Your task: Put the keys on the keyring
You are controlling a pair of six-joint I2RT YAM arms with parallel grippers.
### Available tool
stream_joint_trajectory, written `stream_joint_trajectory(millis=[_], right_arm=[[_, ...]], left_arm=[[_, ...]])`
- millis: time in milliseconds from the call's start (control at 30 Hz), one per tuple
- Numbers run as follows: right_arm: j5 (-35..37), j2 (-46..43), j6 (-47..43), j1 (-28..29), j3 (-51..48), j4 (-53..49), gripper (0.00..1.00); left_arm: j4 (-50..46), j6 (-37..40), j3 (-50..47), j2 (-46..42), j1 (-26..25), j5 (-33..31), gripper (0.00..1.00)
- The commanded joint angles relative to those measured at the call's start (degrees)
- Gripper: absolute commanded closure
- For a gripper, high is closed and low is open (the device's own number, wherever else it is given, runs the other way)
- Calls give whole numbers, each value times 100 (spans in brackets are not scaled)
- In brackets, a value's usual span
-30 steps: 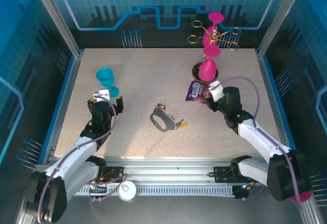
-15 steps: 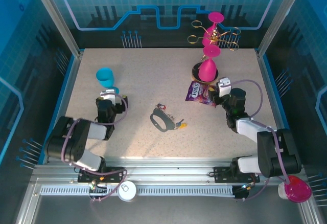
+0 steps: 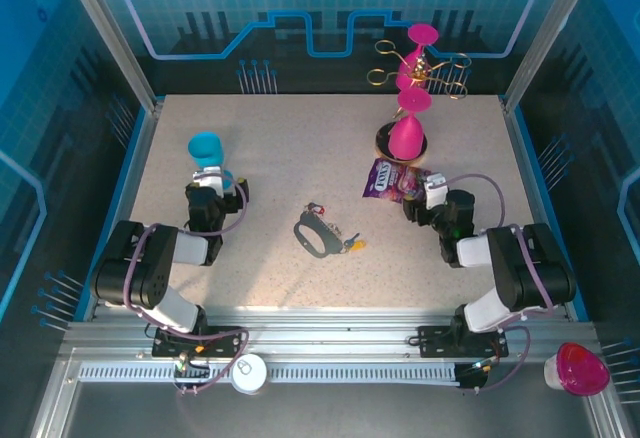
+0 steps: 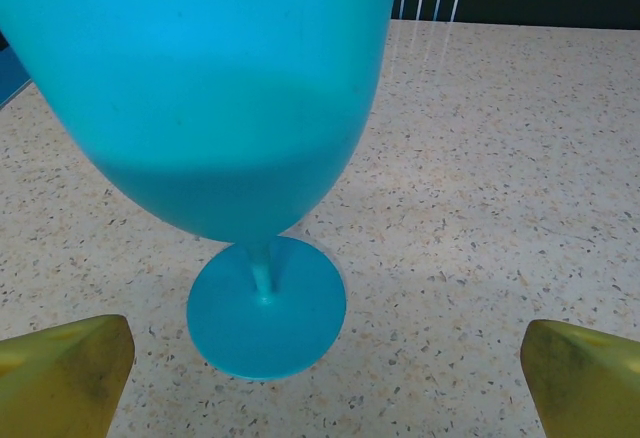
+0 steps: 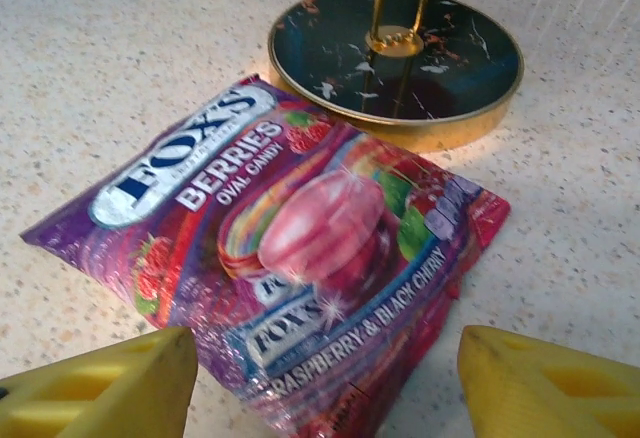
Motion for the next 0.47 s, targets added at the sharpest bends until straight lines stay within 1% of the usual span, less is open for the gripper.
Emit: stream_joint_trajectory(millis=[0, 33, 100, 200, 267, 333, 400, 433], right_arm=[[-82, 3, 220, -160, 173, 607, 29], [-7, -22, 234, -153, 299, 311, 28], [84, 0, 285, -168, 426, 100, 28], [86, 11, 284, -169, 435, 102, 27], [93, 13, 286, -168, 435, 100, 24], [96, 14, 285, -168, 435, 105, 16], [96, 17, 287, -166, 439, 105, 0], [99, 17, 286, -166, 431, 112, 0]], left_arm=[[-15, -52, 105, -19, 37, -43, 1], [-16, -54, 106, -19, 37, -35, 1], [-37, -54, 117, -23, 37, -26, 1], [-188, -122, 183, -43, 135, 176, 1], [-180, -124, 186, -35, 142, 182, 1], [-180, -124, 180, -33, 146, 182, 1], [-131, -116, 157, -35, 142, 182, 1], [-119, -115, 149, -35, 142, 182, 1]])
